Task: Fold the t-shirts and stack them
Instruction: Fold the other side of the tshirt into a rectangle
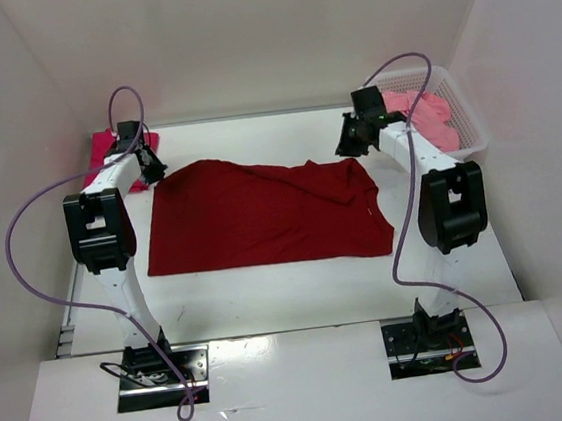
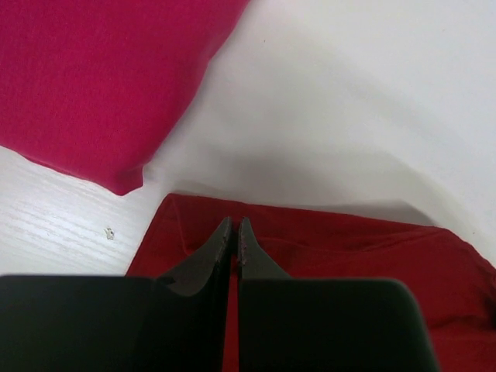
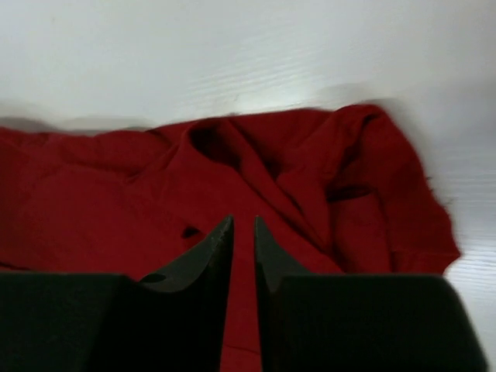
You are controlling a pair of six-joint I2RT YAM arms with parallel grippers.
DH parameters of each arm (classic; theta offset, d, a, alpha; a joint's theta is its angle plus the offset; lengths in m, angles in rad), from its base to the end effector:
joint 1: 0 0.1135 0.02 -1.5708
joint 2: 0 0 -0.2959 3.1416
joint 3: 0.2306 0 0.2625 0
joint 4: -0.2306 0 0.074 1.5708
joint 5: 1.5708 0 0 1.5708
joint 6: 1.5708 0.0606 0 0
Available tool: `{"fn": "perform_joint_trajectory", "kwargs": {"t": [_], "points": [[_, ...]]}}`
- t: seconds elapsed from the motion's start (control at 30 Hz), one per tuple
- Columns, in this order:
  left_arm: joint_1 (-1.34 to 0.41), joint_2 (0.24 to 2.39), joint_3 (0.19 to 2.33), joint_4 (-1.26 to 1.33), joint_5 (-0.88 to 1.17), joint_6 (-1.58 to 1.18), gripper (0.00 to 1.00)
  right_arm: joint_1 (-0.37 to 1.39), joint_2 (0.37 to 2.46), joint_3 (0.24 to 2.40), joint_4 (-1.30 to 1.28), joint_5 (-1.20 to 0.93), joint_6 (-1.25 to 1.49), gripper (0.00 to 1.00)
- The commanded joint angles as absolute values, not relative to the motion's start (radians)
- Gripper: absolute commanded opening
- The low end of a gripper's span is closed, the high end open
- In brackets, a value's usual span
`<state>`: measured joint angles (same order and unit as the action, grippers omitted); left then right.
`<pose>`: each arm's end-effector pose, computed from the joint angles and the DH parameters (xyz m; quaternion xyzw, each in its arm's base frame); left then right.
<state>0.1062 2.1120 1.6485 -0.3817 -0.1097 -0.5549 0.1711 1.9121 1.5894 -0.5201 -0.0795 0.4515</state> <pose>0.5133 0.0614 0.2061 -0.3214 0.8767 -0.0289 0.3569 0.4622 0.0847 0.2679 0.1165 0.9266 0.1443 0.3273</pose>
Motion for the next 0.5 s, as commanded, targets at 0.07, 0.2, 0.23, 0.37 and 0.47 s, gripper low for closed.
{"fn": "perform_joint_trajectory", "kwargs": {"t": [0.07,0.2,0.23,0.37,0.47], "points": [[0.112,2.048,1.628,-0.354,-0.095,-0.552,0.0,0.204,1.842,1.404,-0.407,-0.081,0.491,0.27],[0.112,2.039,1.618,-0.345,-0.086,-0.561,0.0,0.207,1.871,1.409,-0.345,-0.185,0.479,0.31],[0.112,2.039,1.606,-0.345,-0.086,-0.561,0.0,0.207,1.906,1.436,-0.345,-0.204,0.468,0.31],[0.112,2.029,1.597,-0.345,-0.086,-0.561,0.0,0.216,1.98,1.537,-0.334,-0.248,0.445,0.31],[0.112,2.029,1.588,-0.345,-0.086,-0.561,0.0,0.216,2.072,1.643,-0.345,-0.278,0.416,0.35]]}}
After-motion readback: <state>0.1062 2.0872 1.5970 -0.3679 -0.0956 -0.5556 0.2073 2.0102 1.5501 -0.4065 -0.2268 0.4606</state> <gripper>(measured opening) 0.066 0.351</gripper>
